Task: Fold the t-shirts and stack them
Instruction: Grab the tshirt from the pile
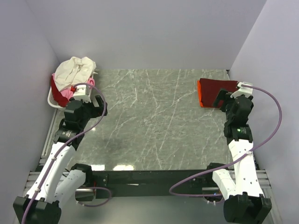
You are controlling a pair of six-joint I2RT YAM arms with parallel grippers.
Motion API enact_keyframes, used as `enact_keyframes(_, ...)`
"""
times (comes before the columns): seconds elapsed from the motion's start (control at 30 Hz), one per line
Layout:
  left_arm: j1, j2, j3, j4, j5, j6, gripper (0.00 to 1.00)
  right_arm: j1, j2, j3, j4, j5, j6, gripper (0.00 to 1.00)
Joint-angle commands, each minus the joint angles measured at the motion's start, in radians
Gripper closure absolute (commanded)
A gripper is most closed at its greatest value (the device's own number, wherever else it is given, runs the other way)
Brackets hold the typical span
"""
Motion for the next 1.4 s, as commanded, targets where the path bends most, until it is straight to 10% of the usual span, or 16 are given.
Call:
enact_keyframes(0.0,0.046,0.043,0.05,0.056,0.024,-0.071,0.01,-0.002,-0.002,0.017,0.016,-0.085,-0.002,0.01)
enact_keyframes(0.27,0.315,0.294,0.239,0.106,0.284,-0.291,0.0,-0.001,0.03,0.056,-0.257,-0.651,-0.36,0.0)
enact_keyframes(0.67,0.467,0.796,0.668,-0.013,0.169,-0.384,0.16,0.013,0.034,0.073,-0.297,-0.697,-0.381,0.0)
enact_keyframes(0.8,0.467,1.027,0.872,-0.097,0.064,-0.29,0.3,0.015,0.03,0.069,-0.294,-0.687,-0.377,0.0)
enact_keyframes(1.23,0.467,1.465,1.326,-0.272,0.027,0.014,0.31,0.015,0.045,0.067,-0.286,-0.682,-0.372,0.0)
enact_keyframes(1.37,0.467,1.502,1.371,-0.28,0.01,0.053,0.63,0.015,0.053,0.069,-0.284,-0.68,-0.371,0.0)
